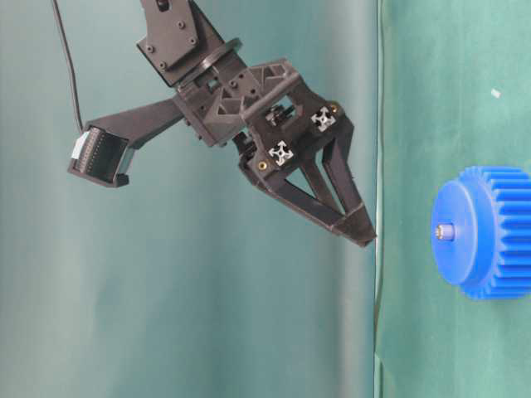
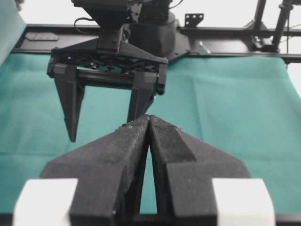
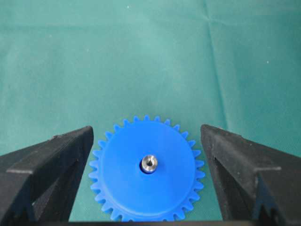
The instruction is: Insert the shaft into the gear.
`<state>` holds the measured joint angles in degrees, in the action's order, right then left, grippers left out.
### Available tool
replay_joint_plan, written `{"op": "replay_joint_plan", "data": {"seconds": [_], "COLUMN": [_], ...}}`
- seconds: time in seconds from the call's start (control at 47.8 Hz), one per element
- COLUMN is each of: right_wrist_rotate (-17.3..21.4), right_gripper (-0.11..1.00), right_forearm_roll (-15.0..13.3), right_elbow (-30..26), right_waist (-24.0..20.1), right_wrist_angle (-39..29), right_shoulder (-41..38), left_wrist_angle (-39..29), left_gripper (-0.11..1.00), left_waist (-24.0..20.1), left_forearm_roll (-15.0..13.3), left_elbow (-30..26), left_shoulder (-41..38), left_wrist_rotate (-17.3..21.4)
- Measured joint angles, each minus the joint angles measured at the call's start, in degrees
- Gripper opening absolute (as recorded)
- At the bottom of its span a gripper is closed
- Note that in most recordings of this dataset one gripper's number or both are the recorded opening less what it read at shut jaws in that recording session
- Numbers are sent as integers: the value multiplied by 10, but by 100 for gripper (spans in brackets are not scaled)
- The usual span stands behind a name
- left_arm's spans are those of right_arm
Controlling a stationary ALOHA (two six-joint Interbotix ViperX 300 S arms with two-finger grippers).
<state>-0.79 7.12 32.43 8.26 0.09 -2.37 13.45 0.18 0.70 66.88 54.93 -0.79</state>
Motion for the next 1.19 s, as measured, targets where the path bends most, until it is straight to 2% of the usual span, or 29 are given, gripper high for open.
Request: {"op": "replay_joint_plan", "data": {"seconds": [0.188, 0.44, 0.963, 1.194], "right_wrist_rotate": [0, -2, -2, -2], "right_gripper": [93, 93, 93, 93], "right_forearm_roll": [0, 0, -1, -1], "right_elbow": [0, 16, 177, 232], "right_waist": [0, -1, -1, -1], "right_wrist_angle": [-4, -27, -31, -31], "right_shoulder": [13, 113, 384, 468], "left_wrist_angle": [0, 0, 0, 0], "left_gripper": [2, 2, 2, 2], "left_waist": [0, 0, 0, 0], "left_forearm_roll": [0, 1, 1, 0], "left_elbow": [0, 0, 0, 0], "left_shoulder": [-1, -1, -1, -1], "left_wrist_rotate": [0, 0, 0, 0]}}
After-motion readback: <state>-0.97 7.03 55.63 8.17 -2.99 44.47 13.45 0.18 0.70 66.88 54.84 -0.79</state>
